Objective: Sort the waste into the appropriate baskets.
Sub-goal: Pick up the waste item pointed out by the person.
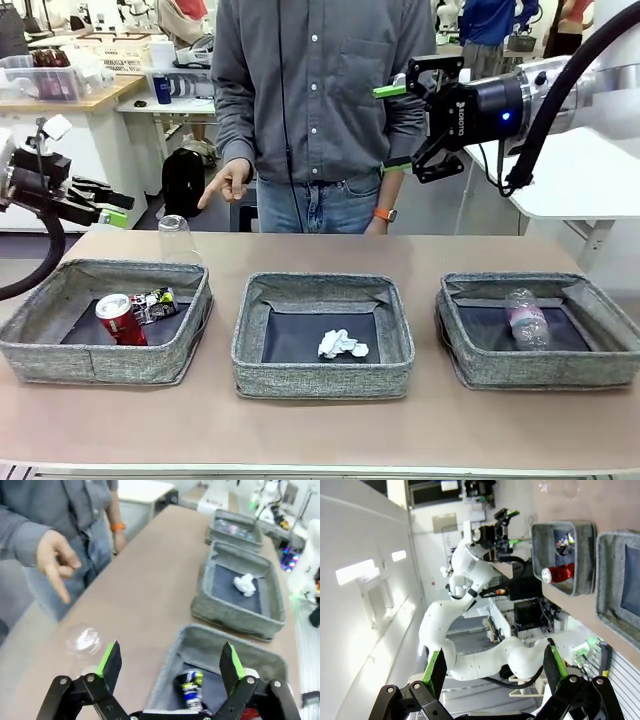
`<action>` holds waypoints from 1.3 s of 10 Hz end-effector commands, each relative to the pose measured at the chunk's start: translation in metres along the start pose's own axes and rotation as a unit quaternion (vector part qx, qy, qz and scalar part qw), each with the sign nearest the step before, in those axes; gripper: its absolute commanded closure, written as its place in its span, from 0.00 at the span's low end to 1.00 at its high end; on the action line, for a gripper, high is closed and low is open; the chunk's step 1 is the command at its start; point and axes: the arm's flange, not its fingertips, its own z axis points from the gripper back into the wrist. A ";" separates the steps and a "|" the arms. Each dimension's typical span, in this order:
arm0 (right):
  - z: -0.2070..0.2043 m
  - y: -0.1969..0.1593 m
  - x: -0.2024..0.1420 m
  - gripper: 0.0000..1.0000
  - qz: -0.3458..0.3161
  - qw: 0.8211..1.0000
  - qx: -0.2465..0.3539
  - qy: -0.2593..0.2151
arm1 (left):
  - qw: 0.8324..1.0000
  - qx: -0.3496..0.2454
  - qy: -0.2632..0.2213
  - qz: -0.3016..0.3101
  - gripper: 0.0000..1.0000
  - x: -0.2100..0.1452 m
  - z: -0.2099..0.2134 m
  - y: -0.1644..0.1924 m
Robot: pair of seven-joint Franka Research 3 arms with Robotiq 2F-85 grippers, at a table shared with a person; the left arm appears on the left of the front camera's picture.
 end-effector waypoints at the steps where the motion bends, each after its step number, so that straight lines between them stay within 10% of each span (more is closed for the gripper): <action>1: -0.001 0.001 0.000 0.00 0.007 1.000 0.010 -0.002 | 0.996 0.087 0.029 0.008 0.00 -0.020 -0.009 0.028; 3: -0.001 0.001 0.000 0.00 0.007 1.000 0.010 -0.002 | 0.992 0.060 0.056 0.101 0.00 -0.038 -0.026 0.062; 4: -0.001 0.001 0.000 0.00 0.007 1.000 0.010 -0.002 | 0.997 0.066 0.022 0.013 0.00 -0.033 -0.002 0.031; 13: -0.001 0.001 0.000 0.00 0.007 1.000 0.010 -0.002 | 0.995 0.008 0.069 -0.075 0.00 -0.060 -0.049 0.099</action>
